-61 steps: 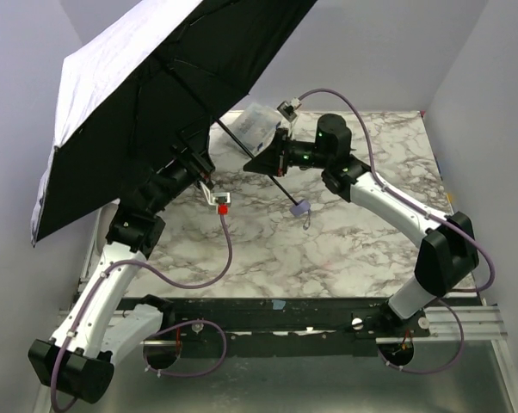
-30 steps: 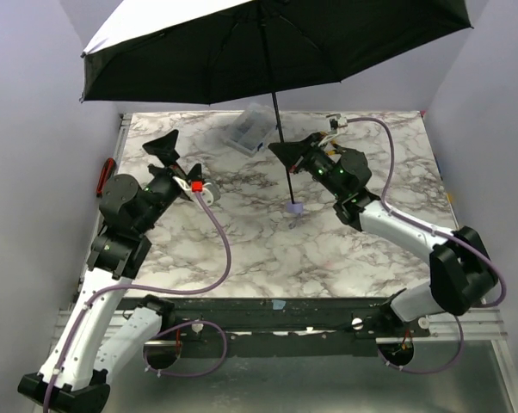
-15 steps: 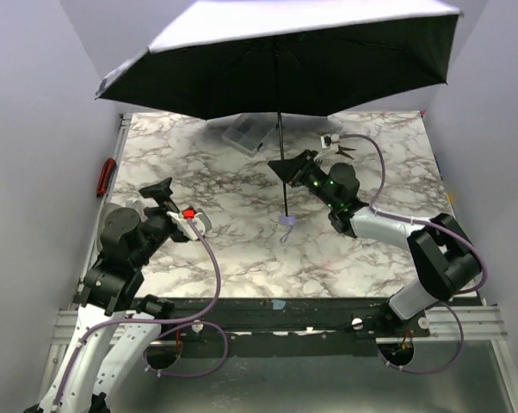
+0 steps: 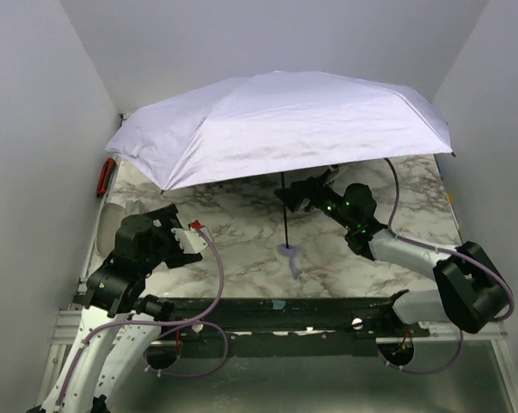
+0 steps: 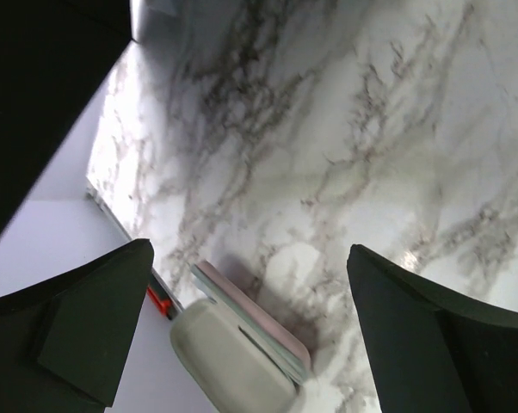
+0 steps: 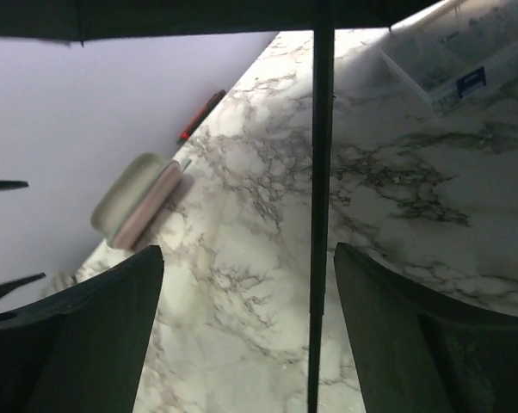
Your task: Open the umbrella
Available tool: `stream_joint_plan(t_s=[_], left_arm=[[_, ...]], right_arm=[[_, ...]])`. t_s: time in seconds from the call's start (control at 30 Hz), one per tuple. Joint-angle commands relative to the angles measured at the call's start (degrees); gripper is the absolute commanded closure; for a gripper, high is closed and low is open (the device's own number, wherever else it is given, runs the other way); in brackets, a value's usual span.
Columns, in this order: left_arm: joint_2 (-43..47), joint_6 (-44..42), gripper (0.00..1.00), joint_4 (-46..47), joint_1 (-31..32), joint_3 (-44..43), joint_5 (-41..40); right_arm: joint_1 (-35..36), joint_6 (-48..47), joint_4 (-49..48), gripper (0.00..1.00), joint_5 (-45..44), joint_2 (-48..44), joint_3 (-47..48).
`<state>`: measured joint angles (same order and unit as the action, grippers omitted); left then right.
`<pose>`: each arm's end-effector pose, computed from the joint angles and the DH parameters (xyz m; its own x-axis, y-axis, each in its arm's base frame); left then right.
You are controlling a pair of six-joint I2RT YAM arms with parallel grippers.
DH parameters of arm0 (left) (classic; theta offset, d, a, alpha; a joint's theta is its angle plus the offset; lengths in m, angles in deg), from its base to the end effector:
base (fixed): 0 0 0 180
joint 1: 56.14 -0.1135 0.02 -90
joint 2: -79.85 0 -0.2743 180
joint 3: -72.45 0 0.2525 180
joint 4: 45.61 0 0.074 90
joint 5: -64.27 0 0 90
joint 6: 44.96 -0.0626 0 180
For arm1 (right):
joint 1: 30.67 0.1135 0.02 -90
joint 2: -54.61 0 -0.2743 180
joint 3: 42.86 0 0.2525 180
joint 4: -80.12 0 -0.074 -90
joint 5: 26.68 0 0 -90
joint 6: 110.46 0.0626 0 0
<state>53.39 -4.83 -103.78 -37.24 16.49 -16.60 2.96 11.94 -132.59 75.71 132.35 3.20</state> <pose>0.1040 -0.0461 0.2949 0.0527 0.7799 -0.6237 0.6381 0.4542 0.6218 0.2521 0.1838 0.2514 -0.3729 0.3805 -0.8463 -0.6156 0.5810 0.5325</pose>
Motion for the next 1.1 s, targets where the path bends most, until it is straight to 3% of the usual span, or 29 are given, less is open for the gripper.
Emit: stream_joint_plan(t_s=[0.0, 0.03, 0.07, 0.27, 0.57, 0.7, 0.93, 1.07], left_arm=[[0.47, 1.89, 0.02, -8.64, 0.17, 0.43, -2.95], [0.62, 2.45, 0.01, -9.41, 0.11, 0.59, -3.56], [0.71, 2.7, 0.01, -10.54, 0.16, 0.64, -4.03], [3.68, 4.34, 0.01, -15.05, -0.88, 2.05, -7.33], [6.9, 10.35, 0.02, -18.68, -10.71, 4.04, -12.39], [6.46, 18.13, 0.02, -13.2, -12.19, 7.47, -24.21], [7.84, 21.86, 0.01, -8.89, -15.07, 5.64, -29.46], [10.4, 24.03, 0.02, -4.82, -16.3, 6.95, -32.55]], right_arm=[[-0.14, -10.07, 6.7, 0.12, 3.61, -4.7, -1.55], [-0.14, -11.47, 8.9, 0.1, 3.74, -6.07, -1.62], [-0.14, -13.34, 11.28, 0.01, 4.03, -7.14, -1.64], [-0.14, -25.69, 25.08, 0.0, 3.09, -18.05, -2.6], [-0.15, -44.13, 49.93, 0.0, -2.02, -39.6, -2.6], [-0.18, -47.74, 60.94, 0.0, -4.79, -46.55, 0.44], [-0.19, -52.52, 75.04, 0.0, -14.7, -55.27, 4.45], [-0.36, -57.18, 77.91, 0.0, -18.8, -59.21, 4.55]])
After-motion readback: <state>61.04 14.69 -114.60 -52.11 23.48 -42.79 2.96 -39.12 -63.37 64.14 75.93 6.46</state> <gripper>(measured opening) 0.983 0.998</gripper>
